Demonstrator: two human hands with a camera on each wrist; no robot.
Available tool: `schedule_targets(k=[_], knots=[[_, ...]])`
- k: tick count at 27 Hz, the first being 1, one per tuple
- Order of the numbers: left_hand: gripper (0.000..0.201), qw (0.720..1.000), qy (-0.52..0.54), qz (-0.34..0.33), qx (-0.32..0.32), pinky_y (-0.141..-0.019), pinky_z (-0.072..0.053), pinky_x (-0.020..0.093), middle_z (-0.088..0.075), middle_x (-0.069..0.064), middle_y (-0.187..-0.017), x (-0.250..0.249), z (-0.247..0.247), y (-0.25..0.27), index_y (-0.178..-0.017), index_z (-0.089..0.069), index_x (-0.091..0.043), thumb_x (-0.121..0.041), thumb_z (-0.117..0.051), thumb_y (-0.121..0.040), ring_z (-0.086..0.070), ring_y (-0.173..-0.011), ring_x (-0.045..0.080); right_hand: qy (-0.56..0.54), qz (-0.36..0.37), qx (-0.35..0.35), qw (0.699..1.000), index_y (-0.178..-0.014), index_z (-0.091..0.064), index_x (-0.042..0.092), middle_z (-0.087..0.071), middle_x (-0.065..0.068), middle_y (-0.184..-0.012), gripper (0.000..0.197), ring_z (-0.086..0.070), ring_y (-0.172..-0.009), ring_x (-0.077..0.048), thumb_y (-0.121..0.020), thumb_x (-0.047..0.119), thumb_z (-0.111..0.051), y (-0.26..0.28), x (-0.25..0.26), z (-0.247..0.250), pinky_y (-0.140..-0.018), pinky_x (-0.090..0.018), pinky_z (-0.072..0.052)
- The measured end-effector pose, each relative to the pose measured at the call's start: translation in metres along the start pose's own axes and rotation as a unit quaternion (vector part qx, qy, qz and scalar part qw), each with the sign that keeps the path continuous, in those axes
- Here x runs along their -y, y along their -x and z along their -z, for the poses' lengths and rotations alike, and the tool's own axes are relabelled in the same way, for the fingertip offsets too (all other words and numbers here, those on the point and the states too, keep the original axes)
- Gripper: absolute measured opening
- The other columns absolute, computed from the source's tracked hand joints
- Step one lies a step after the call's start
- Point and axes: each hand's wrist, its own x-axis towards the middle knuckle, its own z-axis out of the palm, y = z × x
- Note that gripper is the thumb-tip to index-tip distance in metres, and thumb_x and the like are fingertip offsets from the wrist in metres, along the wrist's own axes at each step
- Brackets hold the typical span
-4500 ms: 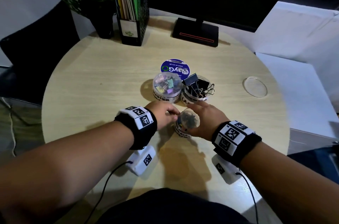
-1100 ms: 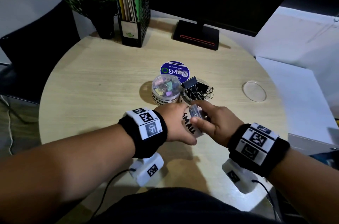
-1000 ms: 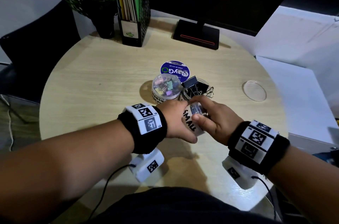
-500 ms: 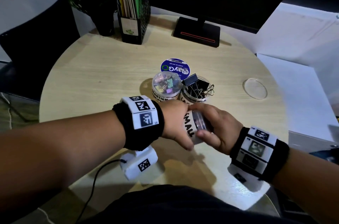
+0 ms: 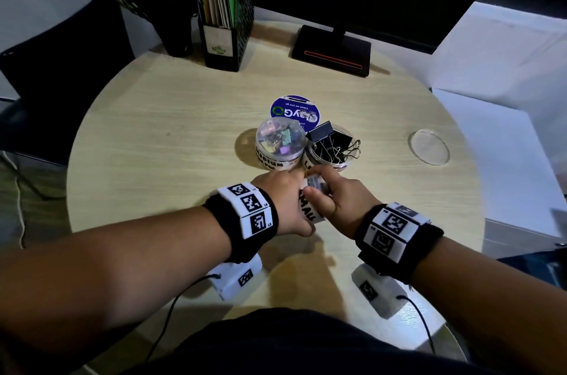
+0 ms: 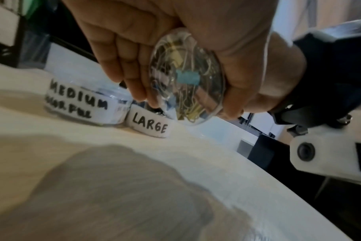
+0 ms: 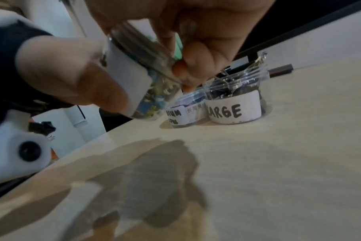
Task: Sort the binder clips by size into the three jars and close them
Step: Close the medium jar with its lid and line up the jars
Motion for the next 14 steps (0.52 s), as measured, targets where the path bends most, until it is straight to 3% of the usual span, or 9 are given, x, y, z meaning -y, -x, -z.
schedule_targets(k=[3, 5, 7, 9, 11, 14], knots=[[0.093, 0.998, 0.051, -0.009, 0.022, -0.092, -0.045, 0.033, -0.054, 0.000, -0.119, 0.008, -0.002, -0.007, -0.125, -0.042, -0.024, -0.059, -0.079, -0.047, -0.051, -0.110, 0.022, 0.023, -0.007, 0.002, 1.000, -0.126, -0.043, 0.026, -0.064, -0.009, -0.107, 0.073, -0.061, -0.095, -0.026, -0.068, 0.070, -0.047, -0.007, -0.001, 0.000, -0.076, -0.025, -0.043], [0.098, 0.998, 0.036, -0.016, 0.053, -0.105, -0.034, 0.034, -0.041, 0.005, -0.137, 0.014, 0.001, -0.010, -0.136, -0.035, -0.021, -0.055, -0.079, -0.055, -0.038, -0.126, 0.025, 0.051, -0.038, 0.003, 0.998, -0.126, -0.038, 0.024, -0.061, -0.009, -0.113, 0.068, -0.060, -0.098, -0.025, -0.071, 0.052, -0.067, -0.009, -0.001, -0.001, -0.082, -0.029, -0.045], [0.098, 0.999, 0.008, 0.000, 0.047, -0.112, -0.025, 0.036, -0.022, 0.003, -0.151, 0.021, 0.005, -0.014, -0.145, -0.023, -0.020, -0.045, -0.076, -0.067, -0.023, -0.137, 0.026, 0.086, -0.063, 0.008, 0.994, -0.120, -0.038, 0.021, -0.059, -0.007, -0.115, 0.066, -0.059, -0.099, -0.025, -0.070, 0.043, -0.074, -0.011, -0.003, -0.002, -0.081, -0.028, -0.044], [0.086, 1.000, -0.016, 0.006, 0.008, -0.112, -0.022, 0.037, -0.015, -0.001, -0.154, 0.030, 0.011, -0.019, -0.147, -0.018, -0.023, -0.031, -0.067, -0.077, -0.017, -0.140, 0.025, 0.108, -0.077, 0.018, 0.991, -0.115, -0.041, 0.018, -0.057, -0.007, -0.116, 0.061, -0.055, -0.101, -0.026, -0.070, 0.040, -0.075, -0.013, -0.008, -0.003, -0.082, -0.029, -0.043], [0.079, 1.000, -0.010, -0.006, -0.003, -0.111, -0.025, 0.037, -0.017, -0.001, -0.154, 0.039, 0.015, -0.023, -0.147, -0.020, -0.025, -0.023, -0.063, -0.081, -0.020, -0.140, 0.024, 0.127, -0.087, 0.027, 0.988, -0.113, -0.043, 0.017, -0.054, -0.006, -0.119, 0.056, -0.050, -0.105, -0.027, -0.071, 0.038, -0.074, -0.016, -0.011, -0.005, -0.085, -0.030, -0.041], [0.090, 0.998, 0.062, -0.029, 0.016, -0.106, -0.038, 0.034, -0.023, -0.002, -0.152, 0.043, 0.011, -0.022, -0.147, -0.018, -0.030, -0.026, -0.072, -0.075, -0.038, -0.131, 0.018, 0.127, -0.099, 0.028, 0.987, -0.113, -0.047, 0.015, -0.051, -0.005, -0.120, 0.054, -0.048, -0.107, -0.027, -0.071, 0.036, -0.074, -0.020, -0.011, -0.008, -0.087, -0.030, -0.040]])
